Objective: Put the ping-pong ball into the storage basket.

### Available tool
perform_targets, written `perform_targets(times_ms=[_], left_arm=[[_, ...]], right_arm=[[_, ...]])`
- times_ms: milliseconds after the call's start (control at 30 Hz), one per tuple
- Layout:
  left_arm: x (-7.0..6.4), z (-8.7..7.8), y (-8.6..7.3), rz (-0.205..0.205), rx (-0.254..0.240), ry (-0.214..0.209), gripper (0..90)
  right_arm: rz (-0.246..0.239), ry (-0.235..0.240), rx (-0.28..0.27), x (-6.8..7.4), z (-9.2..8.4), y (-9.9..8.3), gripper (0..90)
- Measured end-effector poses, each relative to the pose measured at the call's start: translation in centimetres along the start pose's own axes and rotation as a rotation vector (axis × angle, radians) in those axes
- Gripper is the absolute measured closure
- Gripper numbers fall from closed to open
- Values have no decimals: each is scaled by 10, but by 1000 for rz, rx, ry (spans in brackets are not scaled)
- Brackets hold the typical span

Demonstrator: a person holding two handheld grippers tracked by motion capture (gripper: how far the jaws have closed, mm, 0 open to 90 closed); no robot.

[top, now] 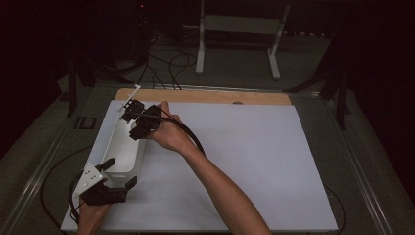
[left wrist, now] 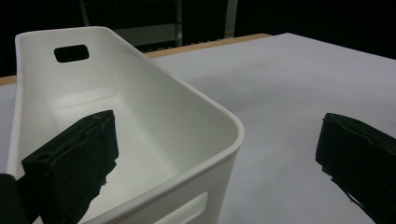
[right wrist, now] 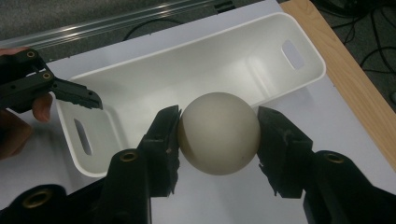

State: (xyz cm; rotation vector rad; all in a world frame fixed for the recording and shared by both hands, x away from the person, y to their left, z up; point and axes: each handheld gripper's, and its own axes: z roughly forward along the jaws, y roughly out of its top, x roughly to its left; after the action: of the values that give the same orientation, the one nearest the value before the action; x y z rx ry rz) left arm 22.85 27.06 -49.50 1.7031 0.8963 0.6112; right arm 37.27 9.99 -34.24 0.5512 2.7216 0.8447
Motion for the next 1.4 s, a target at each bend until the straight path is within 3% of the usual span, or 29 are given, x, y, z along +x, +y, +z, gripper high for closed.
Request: perform_targets(times_ms=[1067, 1400], left_arm=[[1, -2, 0, -8, -11, 0, 0], [1, -3, 0, -7, -14, 0, 0]], right_arm=[[-28, 41, 7, 14, 23, 14, 504], [-8, 58, 19, 15, 32, 19, 504]])
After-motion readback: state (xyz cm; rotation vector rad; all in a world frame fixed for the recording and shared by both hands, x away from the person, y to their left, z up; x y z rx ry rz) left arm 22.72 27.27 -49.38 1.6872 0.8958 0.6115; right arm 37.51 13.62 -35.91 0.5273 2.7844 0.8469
